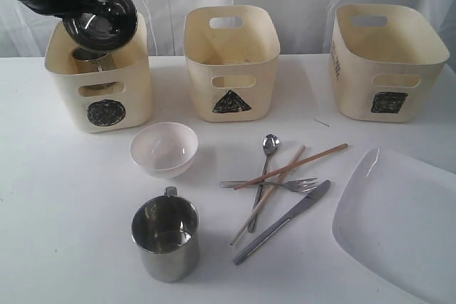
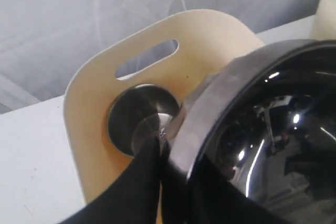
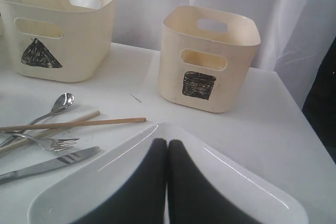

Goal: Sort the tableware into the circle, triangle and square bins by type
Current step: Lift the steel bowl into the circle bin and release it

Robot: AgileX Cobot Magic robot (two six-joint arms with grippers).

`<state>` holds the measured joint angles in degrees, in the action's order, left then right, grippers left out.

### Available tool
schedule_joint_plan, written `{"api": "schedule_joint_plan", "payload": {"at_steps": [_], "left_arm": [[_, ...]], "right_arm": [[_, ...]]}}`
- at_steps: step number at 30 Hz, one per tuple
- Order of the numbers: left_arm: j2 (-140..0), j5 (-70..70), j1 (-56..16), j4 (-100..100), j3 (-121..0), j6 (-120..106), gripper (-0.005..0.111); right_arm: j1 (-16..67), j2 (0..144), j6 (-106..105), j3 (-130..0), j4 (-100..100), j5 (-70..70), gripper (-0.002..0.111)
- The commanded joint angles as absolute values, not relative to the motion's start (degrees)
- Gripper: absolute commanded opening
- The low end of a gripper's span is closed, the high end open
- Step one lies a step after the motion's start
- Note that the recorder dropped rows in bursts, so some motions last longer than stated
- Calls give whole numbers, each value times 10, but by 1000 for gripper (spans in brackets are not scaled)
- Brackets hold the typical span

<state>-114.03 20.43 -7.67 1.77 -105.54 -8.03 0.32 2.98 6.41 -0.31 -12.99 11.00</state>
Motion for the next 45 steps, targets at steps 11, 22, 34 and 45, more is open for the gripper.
{"api": "schedule_joint_plan", "payload": {"at_steps": [11,22,34,45], "left_arm": [[-1246,120,-18,12,-1134,-29,0],[-1276,107,-5,12,-1134,-29,0],[-1280,91,-13,30,-1134,-29,0],[-1269,83,-41,30,-1134,-29,38]], "right_arm": [[0,27,63,0,-132,107,0],[0,27,63,0,-132,107,0],[0,27,63,0,-132,107,0],[0,27,63,0,-132,107,0]]}}
